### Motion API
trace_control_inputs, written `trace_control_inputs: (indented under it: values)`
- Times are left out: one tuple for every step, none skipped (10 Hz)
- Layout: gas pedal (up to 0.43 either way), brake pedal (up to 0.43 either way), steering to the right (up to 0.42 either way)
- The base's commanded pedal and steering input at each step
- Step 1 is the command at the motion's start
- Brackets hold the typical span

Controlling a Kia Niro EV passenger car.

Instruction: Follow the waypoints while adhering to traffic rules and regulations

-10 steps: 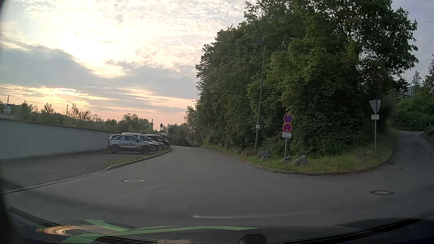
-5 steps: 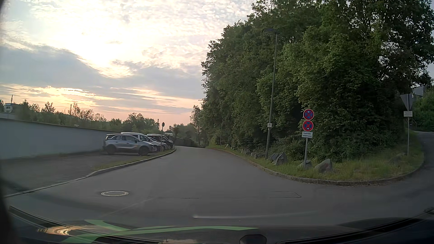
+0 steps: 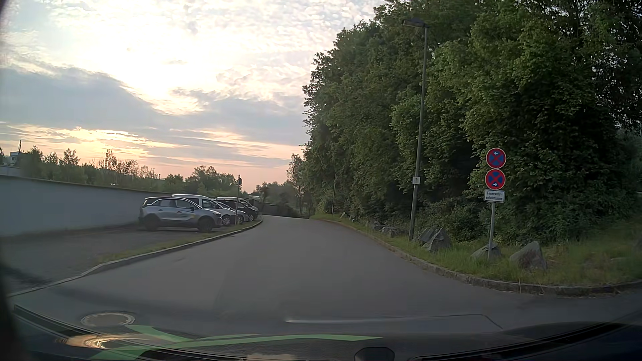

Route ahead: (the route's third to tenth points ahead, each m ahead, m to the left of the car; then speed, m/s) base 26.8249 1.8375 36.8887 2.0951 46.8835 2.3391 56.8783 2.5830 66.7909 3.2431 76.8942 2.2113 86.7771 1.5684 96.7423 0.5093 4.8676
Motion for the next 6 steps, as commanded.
trace_control_inputs:
  values:
    - [0.098, 0.0, -0.025]
    - [0.098, 0.0, -0.025]
    - [0.098, 0.0, -0.027]
    - [0.098, 0.0, -0.029]
    - [0.098, 0.0, -0.028]
    - [0.098, 0.0, -0.025]
